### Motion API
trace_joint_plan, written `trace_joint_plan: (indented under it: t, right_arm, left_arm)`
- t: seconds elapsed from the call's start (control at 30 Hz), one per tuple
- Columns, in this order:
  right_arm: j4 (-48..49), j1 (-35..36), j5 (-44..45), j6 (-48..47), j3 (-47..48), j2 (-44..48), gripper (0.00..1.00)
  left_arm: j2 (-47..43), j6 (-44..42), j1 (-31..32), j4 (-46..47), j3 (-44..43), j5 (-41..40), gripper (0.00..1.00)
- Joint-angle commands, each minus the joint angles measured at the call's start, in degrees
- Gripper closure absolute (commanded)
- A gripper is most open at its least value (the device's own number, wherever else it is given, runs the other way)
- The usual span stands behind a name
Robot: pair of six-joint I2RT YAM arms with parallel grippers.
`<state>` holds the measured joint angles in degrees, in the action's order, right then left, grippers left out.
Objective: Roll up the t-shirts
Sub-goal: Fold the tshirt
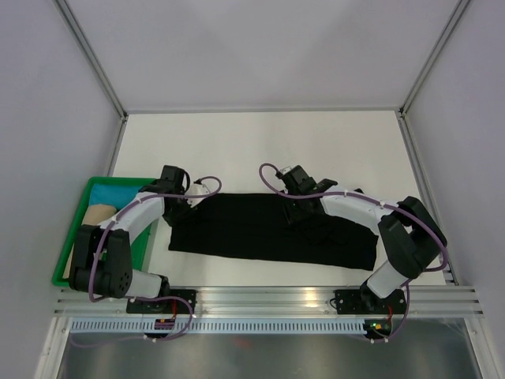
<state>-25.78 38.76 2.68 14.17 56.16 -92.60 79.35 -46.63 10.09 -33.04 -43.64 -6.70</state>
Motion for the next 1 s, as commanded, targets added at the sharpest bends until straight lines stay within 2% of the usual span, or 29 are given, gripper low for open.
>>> trace_joint_plan:
  t: [0.0, 0.2, 0.37, 0.63, 0.73, 0.77, 0.87, 0.97]
  right_arm:
    - [-3.7, 0.1, 0.8, 2.4, -1.8, 4.0, 0.53]
    - [-4.6, 1.2, -0.8, 3.4, -4.4, 5.1, 0.53]
    - [-6.0, 1.2, 1.9, 4.5, -6.6, 5.5, 0.52]
    - [-5.2, 1.2, 1.0, 5.2, -7.4, 5.1, 0.55]
    - [-5.1, 1.2, 2.0, 5.2, -7.3, 5.1, 0.71]
    - [-5.3, 1.2, 2.1, 5.2, -7.2, 5.2, 0.81]
    - [-6.4, 1.2, 2.6, 5.3, -6.8, 5.7, 0.91]
    - [-7.2, 1.2, 3.1, 5.2, -6.4, 6.9, 0.95]
  left_arm:
    - [1.4, -1.4, -0.2, 1.7, -0.7, -1.3, 0.48]
    - [2.9, -2.1, -1.0, 2.6, -0.6, -1.7, 0.48]
    - [4.6, -2.2, -1.3, 4.0, -0.2, -1.1, 0.49]
    - [3.4, 1.1, -1.3, 1.9, -1.4, 6.4, 0.5]
    - [2.7, 1.2, -1.3, 1.6, -1.3, 8.1, 0.56]
    - [3.1, 1.3, -1.3, 1.7, -1.2, 8.3, 0.58]
    - [4.1, 1.4, -1.3, 1.7, -1.1, 7.3, 0.72]
    - [4.1, 1.3, -1.3, 1.7, -1.3, 7.0, 0.86]
